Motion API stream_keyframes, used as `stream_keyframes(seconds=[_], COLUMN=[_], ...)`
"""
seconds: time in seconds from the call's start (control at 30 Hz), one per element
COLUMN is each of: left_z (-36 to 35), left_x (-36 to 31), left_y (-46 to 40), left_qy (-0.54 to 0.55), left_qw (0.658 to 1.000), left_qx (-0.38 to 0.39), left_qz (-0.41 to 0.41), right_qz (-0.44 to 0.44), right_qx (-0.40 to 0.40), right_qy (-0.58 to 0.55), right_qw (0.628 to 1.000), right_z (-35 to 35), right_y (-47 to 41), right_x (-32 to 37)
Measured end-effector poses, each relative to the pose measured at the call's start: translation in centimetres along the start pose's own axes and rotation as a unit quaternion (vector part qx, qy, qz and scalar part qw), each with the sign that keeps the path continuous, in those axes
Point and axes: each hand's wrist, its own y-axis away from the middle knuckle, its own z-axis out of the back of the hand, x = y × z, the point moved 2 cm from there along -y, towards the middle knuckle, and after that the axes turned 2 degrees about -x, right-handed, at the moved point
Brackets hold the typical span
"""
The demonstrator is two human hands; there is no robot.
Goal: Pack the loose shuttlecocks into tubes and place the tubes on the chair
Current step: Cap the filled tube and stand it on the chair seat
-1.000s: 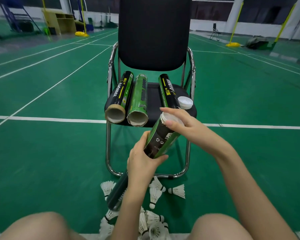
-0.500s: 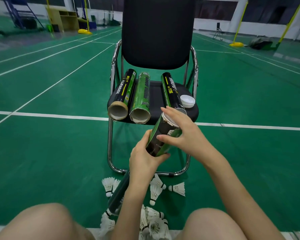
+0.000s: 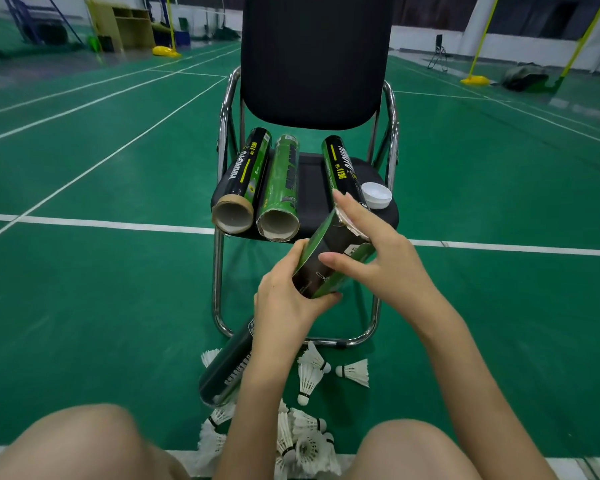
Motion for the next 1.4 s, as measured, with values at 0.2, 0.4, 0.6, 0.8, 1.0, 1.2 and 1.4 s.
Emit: stream_keyframes(seconds=[0.2,0.4,0.6,0.8,1.0,1.2,1.4], left_z=[-0.1,-0.2,-0.9,-0.4,2.5,5.8,6.6], left_x=[-0.2,-0.2,-0.5,-1.4,-4.5,-8.5,-11.7], left_y=[-0.3,-0.8,-1.4,-1.2,-1.3,-1.3,-3.9], left_qy=[-0.023,-0.007,-0.013,-0.031,-0.128,-0.209,-0.227], left_qw=[1.0,1.0,0.999,0.996,0.982,0.952,0.933], left_qx=[0.008,0.0,0.043,0.057,0.02,-0.042,-0.112], left_qz=[0.001,0.007,-0.014,-0.053,-0.137,-0.218,-0.255], right_qz=[-0.004,-0.018,-0.064,-0.079,-0.053,0.012,0.053], right_qx=[0.033,0.051,0.077,0.105,0.067,0.014,-0.104], right_qy=[0.009,0.015,-0.047,-0.097,-0.143,-0.213,-0.181], right_qw=[0.999,0.998,0.994,0.987,0.986,0.977,0.977], right_z=[-0.2,0.2,3.0,4.9,6.0,7.5,8.0], right_y=[0.0,0.0,0.8,1.4,1.8,2.6,2.6], right_x=[-0.2,0.3,0.0,0.3,2.2,5.3,7.7])
